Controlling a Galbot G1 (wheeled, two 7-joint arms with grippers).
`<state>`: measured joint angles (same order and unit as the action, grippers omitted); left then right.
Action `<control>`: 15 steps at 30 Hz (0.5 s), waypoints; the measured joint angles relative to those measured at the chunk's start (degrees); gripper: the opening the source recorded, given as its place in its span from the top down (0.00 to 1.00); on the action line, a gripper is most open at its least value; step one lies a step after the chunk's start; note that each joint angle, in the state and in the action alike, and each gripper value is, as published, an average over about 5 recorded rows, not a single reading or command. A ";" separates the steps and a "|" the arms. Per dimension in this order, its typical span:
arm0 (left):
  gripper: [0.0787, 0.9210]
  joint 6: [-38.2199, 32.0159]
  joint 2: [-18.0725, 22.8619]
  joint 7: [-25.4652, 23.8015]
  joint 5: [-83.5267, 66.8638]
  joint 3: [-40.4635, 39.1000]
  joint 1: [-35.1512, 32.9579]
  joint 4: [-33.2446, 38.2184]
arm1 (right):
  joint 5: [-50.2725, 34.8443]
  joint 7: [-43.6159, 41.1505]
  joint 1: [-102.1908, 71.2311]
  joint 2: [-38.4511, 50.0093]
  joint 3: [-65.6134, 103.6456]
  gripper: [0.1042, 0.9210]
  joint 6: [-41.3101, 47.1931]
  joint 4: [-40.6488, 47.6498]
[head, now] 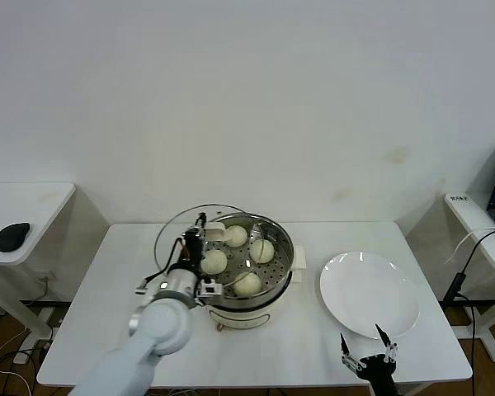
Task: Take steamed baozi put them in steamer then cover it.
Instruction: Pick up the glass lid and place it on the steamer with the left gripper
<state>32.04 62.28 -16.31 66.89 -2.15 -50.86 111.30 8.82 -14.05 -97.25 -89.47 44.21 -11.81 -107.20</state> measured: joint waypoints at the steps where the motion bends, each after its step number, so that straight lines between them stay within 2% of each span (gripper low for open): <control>1: 0.92 0.13 0.51 -0.15 0.30 -0.58 0.37 -0.35 | 0.07 0.02 0.00 -0.03 -0.03 0.12 -0.04 0.04; 15: 0.92 0.85 6.30 -1.55 3.57 -5.80 3.64 -5.03 | 0.08 -0.09 -0.04 0.05 -0.06 0.12 0.00 -0.02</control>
<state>32.89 68.58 -17.85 70.47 -7.95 -47.22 106.28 8.91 -14.14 -97.29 -89.42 44.15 -11.80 -107.22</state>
